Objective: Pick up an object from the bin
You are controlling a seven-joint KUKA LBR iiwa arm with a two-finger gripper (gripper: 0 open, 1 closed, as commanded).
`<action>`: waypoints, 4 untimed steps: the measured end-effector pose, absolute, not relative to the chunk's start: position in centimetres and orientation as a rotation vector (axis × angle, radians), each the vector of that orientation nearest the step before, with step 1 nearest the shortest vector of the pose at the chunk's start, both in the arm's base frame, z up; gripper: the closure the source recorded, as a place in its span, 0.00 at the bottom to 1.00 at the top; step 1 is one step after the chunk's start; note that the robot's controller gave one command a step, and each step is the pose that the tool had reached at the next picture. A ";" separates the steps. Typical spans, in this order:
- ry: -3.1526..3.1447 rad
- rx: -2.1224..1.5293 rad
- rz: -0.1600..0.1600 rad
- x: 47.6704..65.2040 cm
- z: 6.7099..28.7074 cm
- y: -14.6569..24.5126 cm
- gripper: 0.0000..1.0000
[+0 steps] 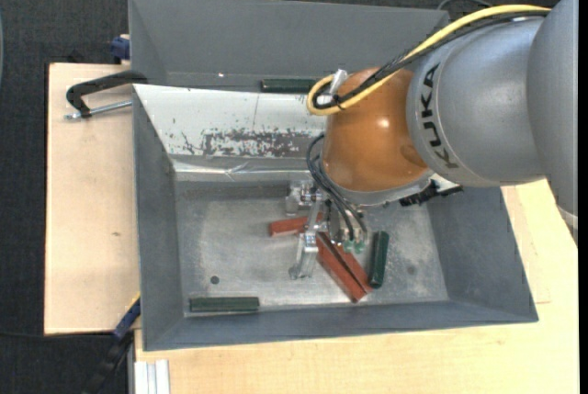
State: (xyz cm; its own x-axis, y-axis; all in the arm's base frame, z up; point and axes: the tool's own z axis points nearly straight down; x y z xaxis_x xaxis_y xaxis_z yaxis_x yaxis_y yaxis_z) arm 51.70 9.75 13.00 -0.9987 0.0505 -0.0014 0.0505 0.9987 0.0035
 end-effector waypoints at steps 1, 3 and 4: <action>3.137 0.023 -0.001 54.4 10.4 7.2 0.00; 3.135 0.099 0.004 56.4 8.7 5.8 1.00; 3.134 0.008 0.003 52.3 24.2 8.9 1.00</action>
Offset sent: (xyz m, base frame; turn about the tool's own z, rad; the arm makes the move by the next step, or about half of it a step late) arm 0.0455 -0.0406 -0.0443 0.0123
